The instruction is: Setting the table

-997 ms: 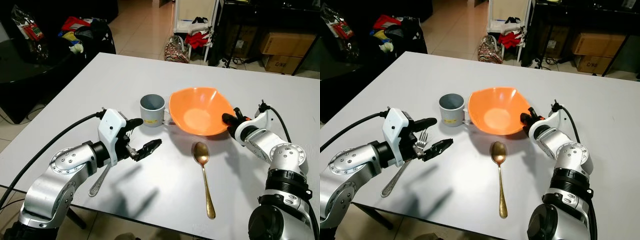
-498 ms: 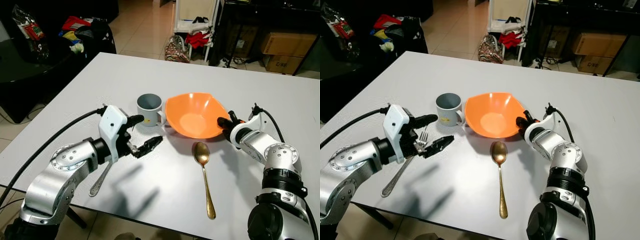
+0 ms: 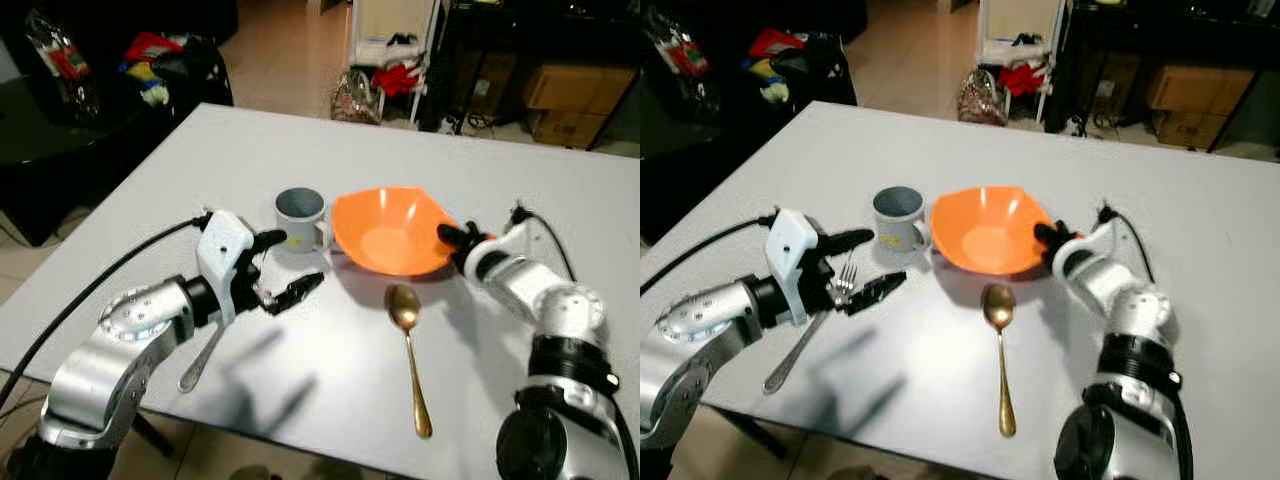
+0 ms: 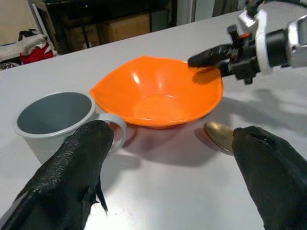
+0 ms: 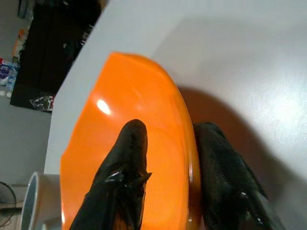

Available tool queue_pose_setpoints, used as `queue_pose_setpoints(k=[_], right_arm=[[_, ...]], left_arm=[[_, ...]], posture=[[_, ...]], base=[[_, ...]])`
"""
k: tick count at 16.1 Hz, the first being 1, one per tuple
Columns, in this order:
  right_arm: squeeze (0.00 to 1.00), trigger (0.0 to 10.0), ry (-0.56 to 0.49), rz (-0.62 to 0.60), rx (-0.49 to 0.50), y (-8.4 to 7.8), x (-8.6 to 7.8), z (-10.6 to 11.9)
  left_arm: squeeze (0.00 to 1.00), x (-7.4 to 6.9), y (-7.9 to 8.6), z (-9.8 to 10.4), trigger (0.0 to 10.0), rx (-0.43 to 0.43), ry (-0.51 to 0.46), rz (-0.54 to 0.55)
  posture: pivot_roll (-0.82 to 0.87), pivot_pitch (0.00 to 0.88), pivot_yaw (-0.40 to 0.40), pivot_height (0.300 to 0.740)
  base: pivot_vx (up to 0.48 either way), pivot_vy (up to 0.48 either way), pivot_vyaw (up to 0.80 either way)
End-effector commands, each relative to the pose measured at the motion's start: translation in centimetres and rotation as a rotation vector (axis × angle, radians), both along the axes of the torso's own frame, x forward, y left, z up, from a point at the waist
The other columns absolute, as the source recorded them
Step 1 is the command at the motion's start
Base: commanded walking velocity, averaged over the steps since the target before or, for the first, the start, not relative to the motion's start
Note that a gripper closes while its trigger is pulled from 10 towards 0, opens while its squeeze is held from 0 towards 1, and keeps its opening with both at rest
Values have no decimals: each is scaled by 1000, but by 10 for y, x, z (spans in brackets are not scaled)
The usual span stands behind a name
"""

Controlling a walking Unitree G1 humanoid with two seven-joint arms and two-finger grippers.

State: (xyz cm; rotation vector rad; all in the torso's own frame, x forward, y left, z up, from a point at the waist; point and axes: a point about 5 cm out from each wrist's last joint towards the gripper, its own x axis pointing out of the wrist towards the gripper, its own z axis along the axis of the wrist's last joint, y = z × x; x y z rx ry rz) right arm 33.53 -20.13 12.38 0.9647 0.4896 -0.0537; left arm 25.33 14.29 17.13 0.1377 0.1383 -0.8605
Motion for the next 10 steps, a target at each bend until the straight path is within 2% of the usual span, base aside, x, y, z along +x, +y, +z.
queue_pose_setpoints(k=[1, 3, 5, 6, 8, 9, 10], right_arm=[[1000, 10000, -29, 17, -57, -4, -11, 8], [1000, 10000, -54, 30, -95, -6, -24, 12], [1000, 10000, -126, 36, -128, -12, -46, 29], [1000, 10000, -141, 35, -149, -14, -51, 34], [1000, 10000, -163, 91, -328, -15, -62, 41], [1000, 10000, -231, 139, -507, -10, -66, 51], [1000, 10000, -335, 176, -608, 2, -70, 63]], left_arm=[[0, -3, 1, 0, 10000, 8, -3, 3], [0, -6, 3, -1, 10000, 2, 1, 11], [0, -11, 4, -1, 10000, -8, 9, 10], [0, -11, 5, -1, 10000, -8, 10, 11], [0, -12, 8, 0, 10000, -11, 3, 32], [0, -11, 14, 2, 10000, -16, -9, 84], [0, -9, 20, 4, 10000, -8, -20, 146]], posture=[[87, 0, 1, 740], [80, 0, 4, 740], [75, 0, 10, 740], [72, 0, 16, 740], [64, 0, 23, 740], [51, 0, 39, 740], [50, 0, 45, 740]], base=[[0, 0, 0], [0, 0, 0], [0, 0, 0], [0, 0, 0], [0, 0, 0], [0, 0, 0], [0, 0, 0]])
